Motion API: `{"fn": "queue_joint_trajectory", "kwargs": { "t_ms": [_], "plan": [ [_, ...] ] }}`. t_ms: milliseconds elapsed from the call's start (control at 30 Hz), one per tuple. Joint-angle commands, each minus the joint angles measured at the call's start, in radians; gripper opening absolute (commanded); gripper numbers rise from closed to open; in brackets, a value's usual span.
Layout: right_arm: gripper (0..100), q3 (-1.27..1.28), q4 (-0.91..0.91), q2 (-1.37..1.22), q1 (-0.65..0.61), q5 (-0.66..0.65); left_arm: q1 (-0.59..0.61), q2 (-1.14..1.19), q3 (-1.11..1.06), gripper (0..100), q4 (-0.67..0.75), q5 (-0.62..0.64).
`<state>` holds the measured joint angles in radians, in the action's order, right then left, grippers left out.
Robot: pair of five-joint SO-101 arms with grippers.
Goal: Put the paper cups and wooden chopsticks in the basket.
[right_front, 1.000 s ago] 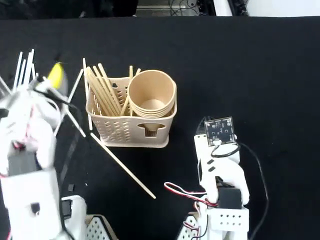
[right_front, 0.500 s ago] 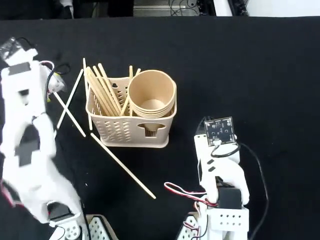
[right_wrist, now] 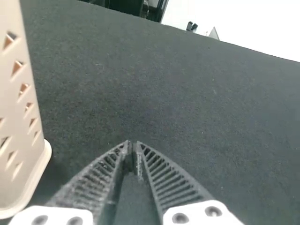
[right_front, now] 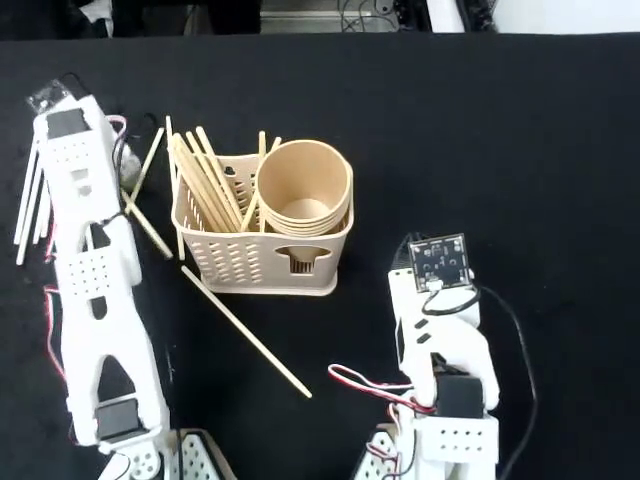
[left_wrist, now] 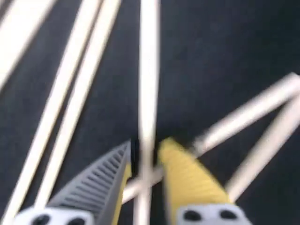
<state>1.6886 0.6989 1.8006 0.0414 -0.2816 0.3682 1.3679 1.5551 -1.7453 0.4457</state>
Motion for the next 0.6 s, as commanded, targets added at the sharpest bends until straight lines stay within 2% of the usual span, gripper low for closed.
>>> {"fn": "queue_joint_trajectory", "kwargs": {
  "t_ms": [0,133,267,367,567],
  "plan": [
    [1.5,-0.004,0.003,0.067,-0.012,-0.006,0.007,0.021,0.087,3,-0.017,-0.04],
    [1.5,-0.004,0.003,0.067,-0.012,-0.006,0.013,-0.06,0.015,3,-0.018,-0.04],
    [1.5,-0.004,0.003,0.068,-0.012,-0.006,0.008,-0.183,-0.15,3,-0.018,-0.043],
    [1.5,-0.004,0.003,0.068,-0.012,-0.006,0.012,-0.327,-0.326,3,-0.018,-0.084],
    [1.5,-0.004,0.003,0.068,-0.012,-0.006,0.001,-0.664,-0.704,3,-0.012,-0.091]
  ]
}}
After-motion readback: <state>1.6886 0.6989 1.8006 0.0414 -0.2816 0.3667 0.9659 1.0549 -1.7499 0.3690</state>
